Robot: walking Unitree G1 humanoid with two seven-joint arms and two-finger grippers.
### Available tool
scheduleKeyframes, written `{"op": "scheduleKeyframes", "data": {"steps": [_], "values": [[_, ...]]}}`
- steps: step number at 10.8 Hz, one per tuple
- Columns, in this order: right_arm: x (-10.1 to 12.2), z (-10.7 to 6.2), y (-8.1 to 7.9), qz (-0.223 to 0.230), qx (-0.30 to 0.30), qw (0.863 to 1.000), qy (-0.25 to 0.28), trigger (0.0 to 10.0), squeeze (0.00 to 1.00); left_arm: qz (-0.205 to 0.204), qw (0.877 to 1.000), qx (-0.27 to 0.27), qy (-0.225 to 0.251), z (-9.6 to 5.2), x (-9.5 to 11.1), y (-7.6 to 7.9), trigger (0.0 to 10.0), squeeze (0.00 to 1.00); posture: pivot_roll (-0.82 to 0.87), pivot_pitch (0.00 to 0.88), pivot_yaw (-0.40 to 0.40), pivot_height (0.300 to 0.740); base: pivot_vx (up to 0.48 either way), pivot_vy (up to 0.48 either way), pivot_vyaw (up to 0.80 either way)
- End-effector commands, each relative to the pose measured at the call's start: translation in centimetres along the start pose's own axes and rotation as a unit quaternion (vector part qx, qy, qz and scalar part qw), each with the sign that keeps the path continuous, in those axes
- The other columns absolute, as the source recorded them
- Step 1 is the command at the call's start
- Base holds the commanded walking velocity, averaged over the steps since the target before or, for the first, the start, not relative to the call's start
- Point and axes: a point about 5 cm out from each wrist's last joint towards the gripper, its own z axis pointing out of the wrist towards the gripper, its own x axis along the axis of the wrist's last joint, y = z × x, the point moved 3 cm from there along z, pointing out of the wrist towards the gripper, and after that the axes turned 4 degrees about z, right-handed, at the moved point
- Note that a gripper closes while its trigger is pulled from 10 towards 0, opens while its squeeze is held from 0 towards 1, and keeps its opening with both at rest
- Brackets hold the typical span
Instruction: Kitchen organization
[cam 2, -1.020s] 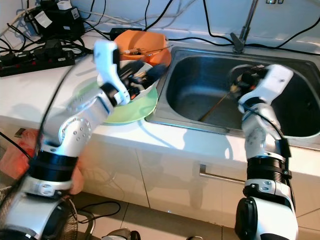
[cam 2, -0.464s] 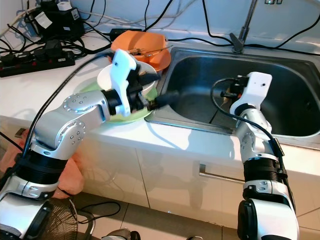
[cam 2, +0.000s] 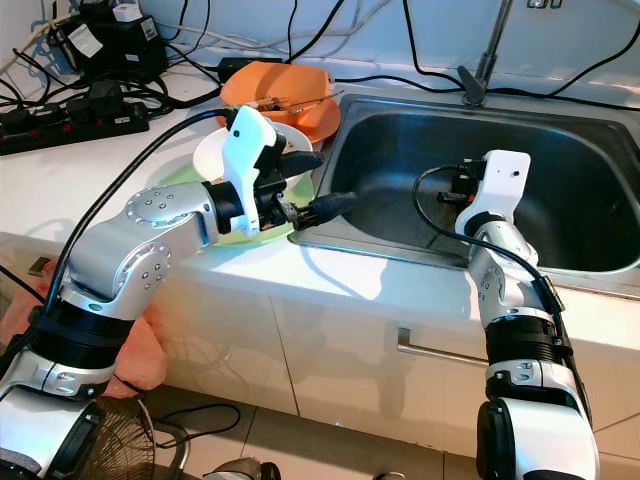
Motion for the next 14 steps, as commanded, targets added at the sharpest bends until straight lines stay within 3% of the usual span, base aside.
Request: {"op": "scheduleKeyframes", "data": {"steps": [1,4,6,9,10,12,14], "values": [[0.3,0.0,0.2,-0.002,-0.001,1.000,0.000,10.0,1.00,0.000,1.000,-0.003,-0.012,-0.1,-0.5,0.0,10.0,0.00,0.10,0.044,0.035,0.740,0.000,0.000,0.00],[0.4,-0.5,-1.7,-0.034,0.074,0.997,-0.002,10.0,1.00,0.000,1.000,0.020,-0.024,-0.4,-1.4,-0.8,10.0,0.00,0.11,0.038,0.039,0.740,0.000,0.000,0.00],[1.1,-1.4,-2.9,-0.081,0.144,0.986,0.004,10.0,1.00,-0.005,0.997,0.077,-0.010,-1.0,-2.0,-2.3,10.0,0.00,0.10,0.036,0.045,0.740,0.000,0.000,0.00],[3.3,-2.1,-3.2,-0.139,0.191,0.971,0.032,10.0,1.00,0.001,0.985,0.168,0.036,-2.6,-1.3,-4.4,10.0,0.00,0.11,0.013,0.038,0.740,0.000,0.000,0.00],[3.5,-2.0,-3.5,-0.139,0.195,0.970,0.034,10.0,1.00,0.014,0.983,0.179,0.044,-2.9,-1.0,-4.6,10.0,0.00,0.11,0.010,0.035,0.740,0.000,0.000,0.00],[3.1,-2.4,-5.7,-0.140,0.243,0.960,0.024,10.0,1.00,0.049,0.970,0.227,0.066,-4.8,0.3,-5.9,10.0,0.00,0.13,0.012,0.034,0.740,0.000,0.000,0.00],[2.1,-3.0,-7.0,-0.128,0.279,0.952,0.012,10.0,1.00,0.068,0.961,0.264,0.038,-6.3,0.4,-6.7,10.0,0.00,0.17,0.000,0.029,0.740,0.000,0.000,0.00]]}}
